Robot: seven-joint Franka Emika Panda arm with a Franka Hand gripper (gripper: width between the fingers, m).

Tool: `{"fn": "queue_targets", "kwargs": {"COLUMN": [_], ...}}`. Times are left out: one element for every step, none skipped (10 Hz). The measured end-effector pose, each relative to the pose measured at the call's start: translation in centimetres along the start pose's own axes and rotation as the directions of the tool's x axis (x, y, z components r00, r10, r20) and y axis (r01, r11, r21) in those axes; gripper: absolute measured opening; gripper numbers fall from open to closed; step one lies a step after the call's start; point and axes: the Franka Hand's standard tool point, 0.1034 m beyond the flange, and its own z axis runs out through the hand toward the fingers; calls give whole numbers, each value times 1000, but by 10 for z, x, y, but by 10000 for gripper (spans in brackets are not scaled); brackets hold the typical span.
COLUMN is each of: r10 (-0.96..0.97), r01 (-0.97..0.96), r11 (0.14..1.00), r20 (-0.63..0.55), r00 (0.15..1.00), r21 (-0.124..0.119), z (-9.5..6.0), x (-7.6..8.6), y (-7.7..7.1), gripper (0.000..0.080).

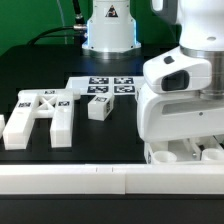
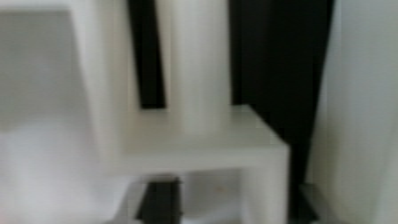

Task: Assemble chair

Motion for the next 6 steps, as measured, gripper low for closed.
{"fn": "queue_targets", "kwargs": {"r10": [-4, 1, 3, 2, -4, -8], "r01": [4, -2, -4, -3, 4, 7], "r11": [1000, 1000, 1000, 1000, 1000, 1000], "r20": [-2, -7, -13, -20, -32, -36], "r00": [1000, 1000, 1000, 1000, 999, 999], "r21": [-11, -18, -20, -18, -17, -17], "z": [-3, -10, -19, -27, -41, -51], "x": [0, -1, -1, -2, -2, -6], "y": [5, 10, 11, 9, 5, 3], "gripper": [281, 477, 599, 599, 634, 645]}}
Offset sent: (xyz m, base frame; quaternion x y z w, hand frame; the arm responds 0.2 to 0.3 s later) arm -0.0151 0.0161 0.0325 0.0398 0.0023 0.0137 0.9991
